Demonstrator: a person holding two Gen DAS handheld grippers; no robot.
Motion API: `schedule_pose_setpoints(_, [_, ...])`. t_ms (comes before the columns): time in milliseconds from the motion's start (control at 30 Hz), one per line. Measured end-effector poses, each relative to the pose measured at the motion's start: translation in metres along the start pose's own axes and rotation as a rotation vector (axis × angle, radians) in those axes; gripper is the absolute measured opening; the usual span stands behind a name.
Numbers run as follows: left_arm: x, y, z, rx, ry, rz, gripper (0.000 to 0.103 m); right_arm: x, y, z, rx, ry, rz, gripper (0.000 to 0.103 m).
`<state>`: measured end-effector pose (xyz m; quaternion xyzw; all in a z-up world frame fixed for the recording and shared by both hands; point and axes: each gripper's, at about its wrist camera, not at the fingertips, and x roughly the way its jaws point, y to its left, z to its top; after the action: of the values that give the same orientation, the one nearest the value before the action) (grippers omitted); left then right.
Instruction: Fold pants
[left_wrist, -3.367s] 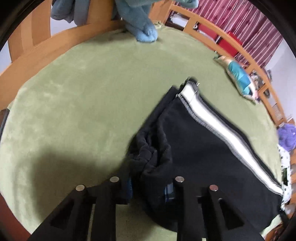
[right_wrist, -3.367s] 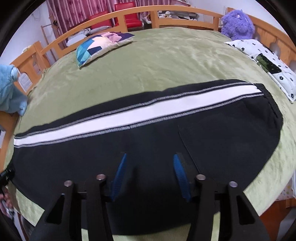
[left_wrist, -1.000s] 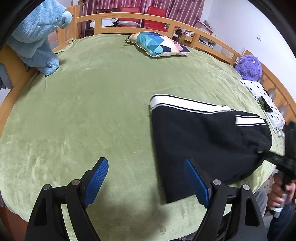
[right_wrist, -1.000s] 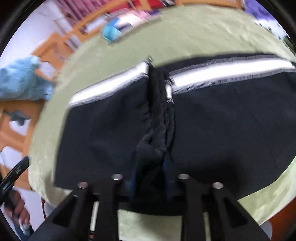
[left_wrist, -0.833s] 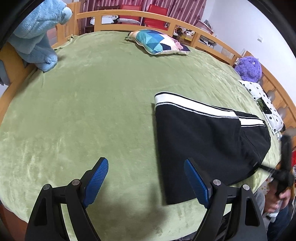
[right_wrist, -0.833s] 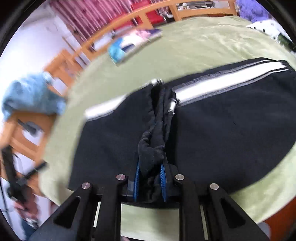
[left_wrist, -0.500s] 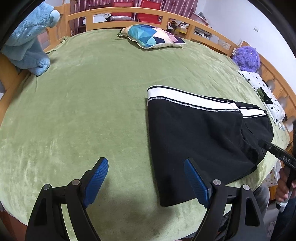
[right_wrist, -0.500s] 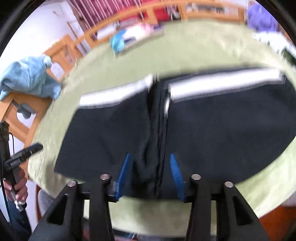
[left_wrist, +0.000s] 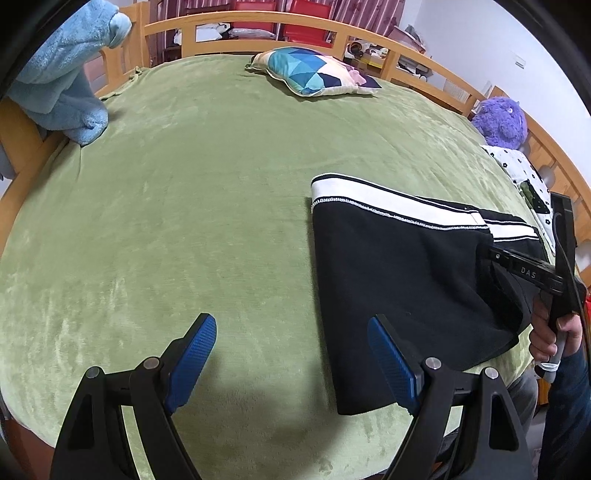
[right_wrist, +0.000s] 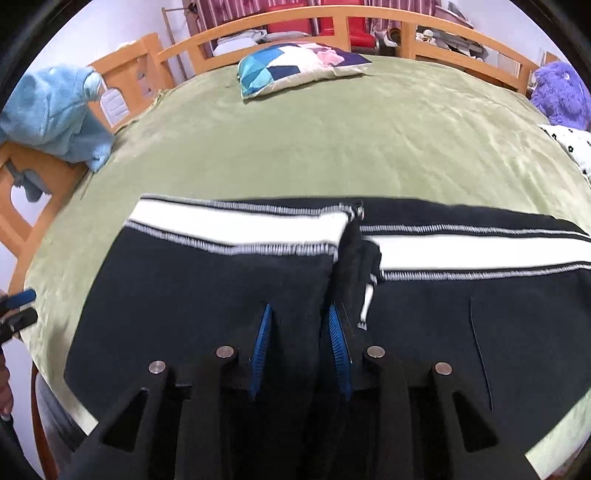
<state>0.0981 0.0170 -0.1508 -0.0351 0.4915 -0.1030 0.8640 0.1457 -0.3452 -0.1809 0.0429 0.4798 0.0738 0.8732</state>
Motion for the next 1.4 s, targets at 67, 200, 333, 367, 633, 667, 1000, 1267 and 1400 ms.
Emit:
schedule_pose_setpoints(67, [0.002,0.0,0.002,-0.003,0.007,-0.007,0.083,0.008,0.0,0.002,0.007,0.057,0.054,0.009])
schedule_pose_setpoints(200, [0.003,-0.004,0.003,0.013,0.006,-0.017,0.083,-0.025,-0.022,0.01,0.091,-0.037,0.199,0.008])
schedule_pose_setpoints(333, [0.008,-0.013,0.003,0.036,0.014,-0.02,0.083,-0.026,-0.054,0.013,0.213,-0.038,0.223,0.015])
schedule_pose_setpoints(367, [0.008,-0.015,0.003,0.037,0.015,-0.023,0.083,-0.017,-0.055,0.01,0.227,0.002,0.212,0.023])
schedule_pose_setpoints(633, [0.003,-0.018,0.0,0.039,0.014,-0.035,0.083,-0.019,-0.047,-0.031,0.178,0.118,0.217,0.036])
schedule_pose_setpoints(667, [0.001,-0.019,-0.001,0.041,0.013,-0.035,0.083,-0.023,-0.045,-0.038,0.164,0.127,0.202,0.036])
schedule_pose_setpoints(1000, [-0.007,-0.03,-0.008,0.052,-0.01,-0.058,0.083,-0.066,-0.053,-0.082,0.202,-0.011,0.324,0.007])
schedule_pose_setpoints(1267, [0.037,-0.046,-0.023,0.063,0.062,-0.023,0.083,-0.051,-0.06,-0.096,0.188,0.055,0.205,0.034])
schedule_pose_setpoints(1400, [0.057,-0.05,-0.029,0.094,0.123,-0.048,0.082,-0.072,-0.074,-0.095,0.167,0.024,0.136,0.036])
